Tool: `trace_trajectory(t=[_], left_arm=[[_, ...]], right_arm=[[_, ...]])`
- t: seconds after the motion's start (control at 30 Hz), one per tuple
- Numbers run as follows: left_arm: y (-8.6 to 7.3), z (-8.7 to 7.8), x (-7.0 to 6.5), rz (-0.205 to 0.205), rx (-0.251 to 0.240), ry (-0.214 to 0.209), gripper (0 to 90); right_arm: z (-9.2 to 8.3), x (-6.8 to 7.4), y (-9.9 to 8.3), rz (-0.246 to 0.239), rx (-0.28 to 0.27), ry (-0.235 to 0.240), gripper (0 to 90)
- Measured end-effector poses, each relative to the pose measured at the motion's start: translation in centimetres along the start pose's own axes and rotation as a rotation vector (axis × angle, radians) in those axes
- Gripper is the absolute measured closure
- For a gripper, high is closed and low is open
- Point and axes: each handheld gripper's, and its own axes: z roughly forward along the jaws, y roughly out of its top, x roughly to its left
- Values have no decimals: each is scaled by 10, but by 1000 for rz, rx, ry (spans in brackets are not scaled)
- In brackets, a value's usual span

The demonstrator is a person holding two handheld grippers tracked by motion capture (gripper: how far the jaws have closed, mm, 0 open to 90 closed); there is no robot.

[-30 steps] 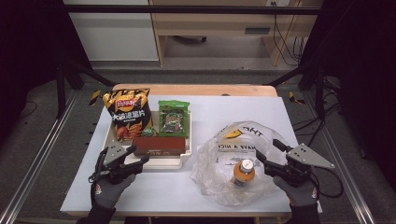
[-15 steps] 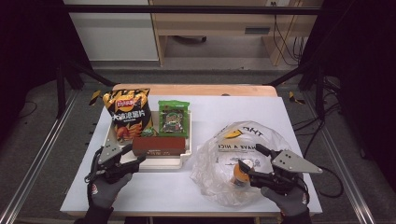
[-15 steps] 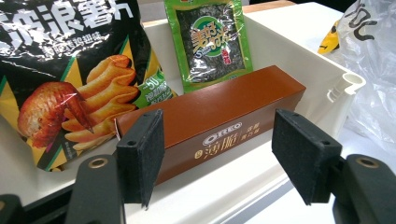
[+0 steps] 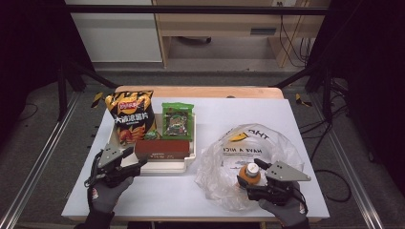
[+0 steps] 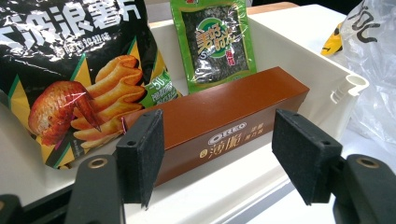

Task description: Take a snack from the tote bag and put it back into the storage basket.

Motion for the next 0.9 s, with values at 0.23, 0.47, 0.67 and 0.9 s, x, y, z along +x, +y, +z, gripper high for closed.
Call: trace_trajectory(t=[0.23, 0.47, 0.67, 0.9], left_arm=[[-1, 3, -2, 13, 18, 2, 339], [-1, 3, -3, 16, 20, 4, 338], [-1, 3, -3, 19, 16, 5, 333], [-1, 2, -2, 19, 15, 6, 330]], right_arm=[[5, -2, -20, 17, 56, 2, 247], [7, 0, -20, 21, 68, 3, 293], [12, 1, -18, 25, 75, -2, 293], [12, 1, -15, 36, 96, -11, 303]])
